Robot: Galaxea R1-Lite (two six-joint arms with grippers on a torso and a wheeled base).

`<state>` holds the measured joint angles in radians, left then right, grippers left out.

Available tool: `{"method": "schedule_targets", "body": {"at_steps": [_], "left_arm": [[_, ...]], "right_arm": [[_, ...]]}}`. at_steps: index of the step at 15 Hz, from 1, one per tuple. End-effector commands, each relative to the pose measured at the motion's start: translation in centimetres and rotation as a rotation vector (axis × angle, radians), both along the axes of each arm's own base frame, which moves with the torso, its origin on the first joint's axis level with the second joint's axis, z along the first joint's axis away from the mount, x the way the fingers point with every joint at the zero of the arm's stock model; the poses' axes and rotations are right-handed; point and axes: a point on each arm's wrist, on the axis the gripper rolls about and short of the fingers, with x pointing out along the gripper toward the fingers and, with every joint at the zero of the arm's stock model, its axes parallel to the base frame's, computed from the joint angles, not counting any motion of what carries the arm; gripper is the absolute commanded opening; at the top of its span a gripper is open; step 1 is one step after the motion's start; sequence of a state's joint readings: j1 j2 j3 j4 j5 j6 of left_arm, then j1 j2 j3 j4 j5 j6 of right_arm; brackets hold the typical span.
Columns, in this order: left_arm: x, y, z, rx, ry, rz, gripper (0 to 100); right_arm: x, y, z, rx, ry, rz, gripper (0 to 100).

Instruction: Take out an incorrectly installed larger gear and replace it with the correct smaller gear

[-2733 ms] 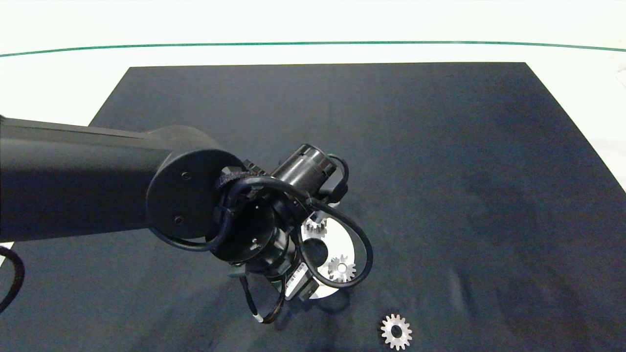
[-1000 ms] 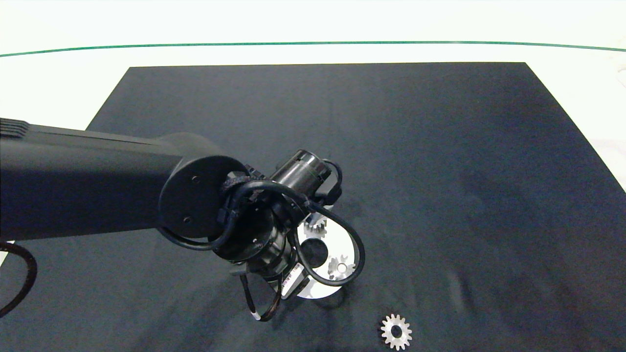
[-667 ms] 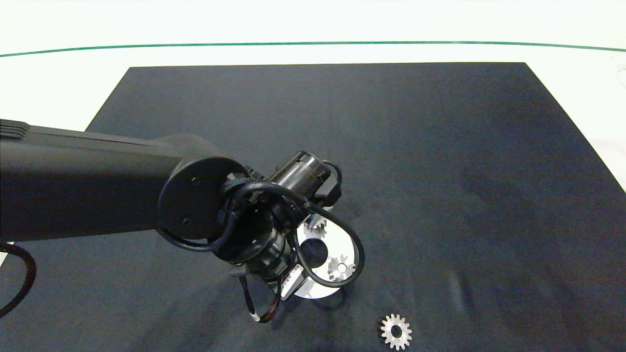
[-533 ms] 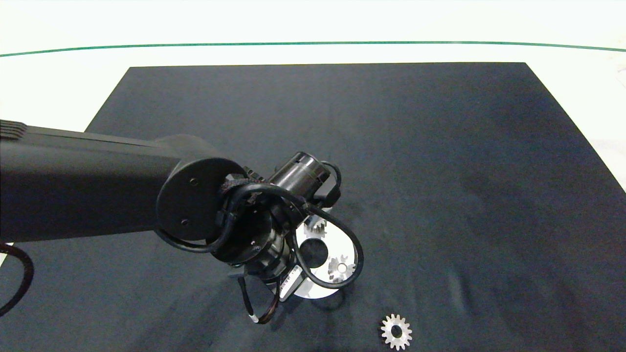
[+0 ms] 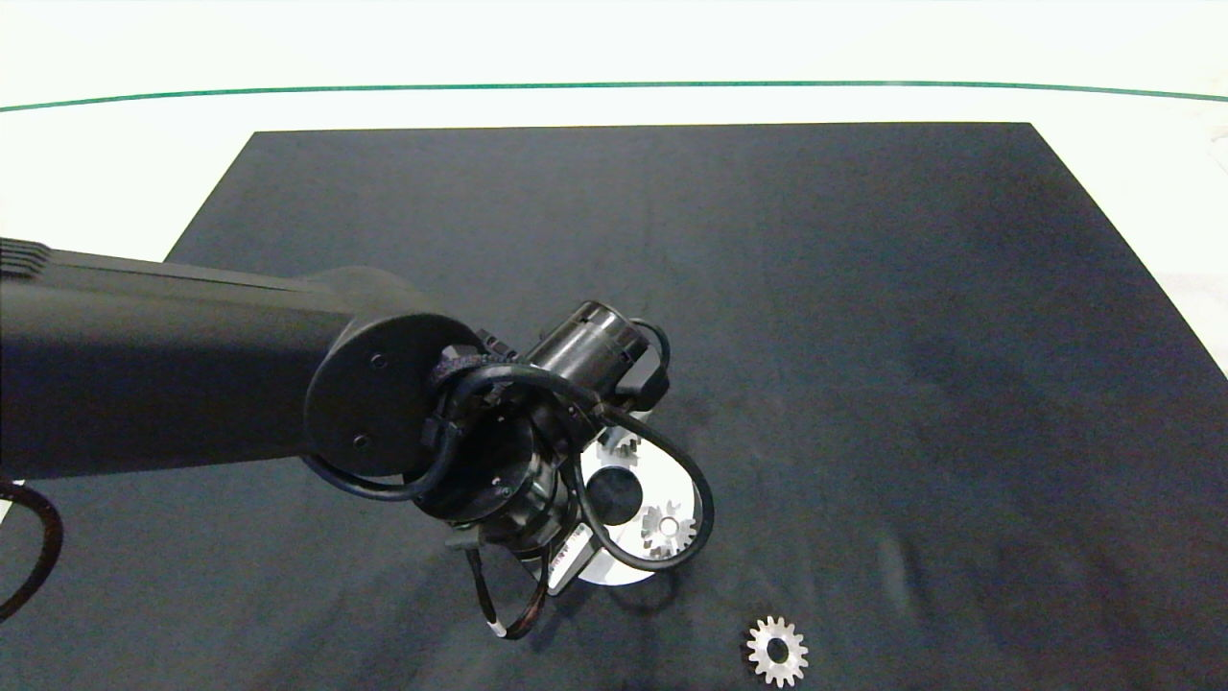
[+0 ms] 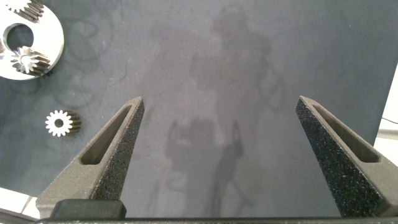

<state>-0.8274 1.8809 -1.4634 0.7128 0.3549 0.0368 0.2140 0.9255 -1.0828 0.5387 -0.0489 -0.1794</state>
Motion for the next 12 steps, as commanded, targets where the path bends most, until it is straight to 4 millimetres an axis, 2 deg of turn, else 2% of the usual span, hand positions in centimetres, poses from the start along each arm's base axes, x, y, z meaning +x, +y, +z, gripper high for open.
{"method": "schedule_targets", "body": {"at_steps": [1, 12], "left_arm": [[-0.03, -0.03, 0.09, 0.007, -0.017, 0.007, 45], [-0.29, 0.07, 0.03, 0.01, -0.02, 0.011, 23]], "right_arm": [[0.25, 0.05, -0.09, -0.004, 0.011, 0.0, 100], [0.29, 0.05, -0.1, -0.004, 0.012, 0.0, 100]]}}
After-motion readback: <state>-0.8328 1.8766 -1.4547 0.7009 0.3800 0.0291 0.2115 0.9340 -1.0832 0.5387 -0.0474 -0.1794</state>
